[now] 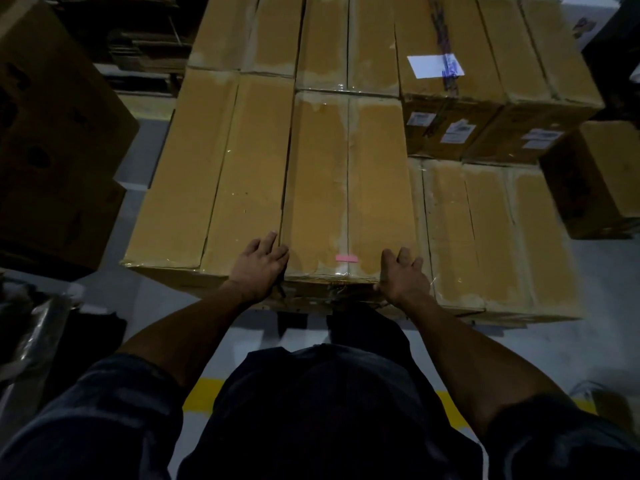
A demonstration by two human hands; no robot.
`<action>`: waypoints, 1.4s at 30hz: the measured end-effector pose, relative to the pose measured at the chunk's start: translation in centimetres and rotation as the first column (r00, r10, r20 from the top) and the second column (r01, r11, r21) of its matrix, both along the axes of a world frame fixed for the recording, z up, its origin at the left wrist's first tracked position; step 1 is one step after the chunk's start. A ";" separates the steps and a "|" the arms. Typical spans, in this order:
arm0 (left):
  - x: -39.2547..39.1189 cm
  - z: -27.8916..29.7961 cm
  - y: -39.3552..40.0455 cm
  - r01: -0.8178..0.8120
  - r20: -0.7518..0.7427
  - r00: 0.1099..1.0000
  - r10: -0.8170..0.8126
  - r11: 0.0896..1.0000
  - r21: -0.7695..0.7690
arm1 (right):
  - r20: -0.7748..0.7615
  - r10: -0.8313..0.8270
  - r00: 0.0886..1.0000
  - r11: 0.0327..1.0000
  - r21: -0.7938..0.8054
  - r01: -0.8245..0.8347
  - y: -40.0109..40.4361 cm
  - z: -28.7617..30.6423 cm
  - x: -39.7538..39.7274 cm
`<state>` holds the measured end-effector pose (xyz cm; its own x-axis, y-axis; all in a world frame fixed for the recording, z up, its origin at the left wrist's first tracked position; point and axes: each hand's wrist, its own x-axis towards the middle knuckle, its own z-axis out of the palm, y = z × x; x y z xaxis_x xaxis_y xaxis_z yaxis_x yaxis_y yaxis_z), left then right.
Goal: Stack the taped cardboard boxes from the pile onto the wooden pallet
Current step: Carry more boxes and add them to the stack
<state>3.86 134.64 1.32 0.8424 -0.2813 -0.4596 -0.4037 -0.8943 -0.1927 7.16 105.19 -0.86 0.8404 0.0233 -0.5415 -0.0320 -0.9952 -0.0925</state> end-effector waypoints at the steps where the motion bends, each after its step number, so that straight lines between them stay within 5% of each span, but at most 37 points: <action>1: 0.1 -0.1 0.1 -0.004 -0.005 1.000 0.004 1.000 -0.001 | -0.008 -0.011 1.000 1.000 0.000 0.011 0.2 0.1 0.2; 6: 0.3 -0.3 0.7 -0.002 -0.008 1.000 0.002 0.999 -0.042 | -0.009 0.088 0.996 0.996 -0.008 -0.088 3.3 1.3 1.0; 11: 0.1 0.6 2.7 -0.114 -0.013 0.993 0.114 0.977 -0.180 | -0.056 0.290 0.955 0.940 0.206 -0.273 9.5 2.3 1.7; 18: -0.9 2.4 10.8 -0.357 -0.030 0.934 0.355 0.928 -0.107 | -0.173 0.324 0.930 0.893 0.381 -0.240 16.7 3.9 0.7; 25: -2.5 0.2 22.6 -0.513 -0.042 0.856 0.516 0.835 -0.198 | -0.108 0.160 0.981 0.970 0.201 -0.136 22.1 2.2 -2.2; 31: -1.9 -1.2 26.9 -0.551 -0.217 0.834 0.507 0.757 -0.350 | -0.037 -0.017 0.999 0.989 0.146 0.022 24.8 1.8 -3.2; 42: -1.7 -2.4 26.8 -0.532 -0.263 0.845 0.467 0.677 -0.508 | 0.001 0.005 1.000 0.995 0.099 -0.005 24.6 1.5 -3.2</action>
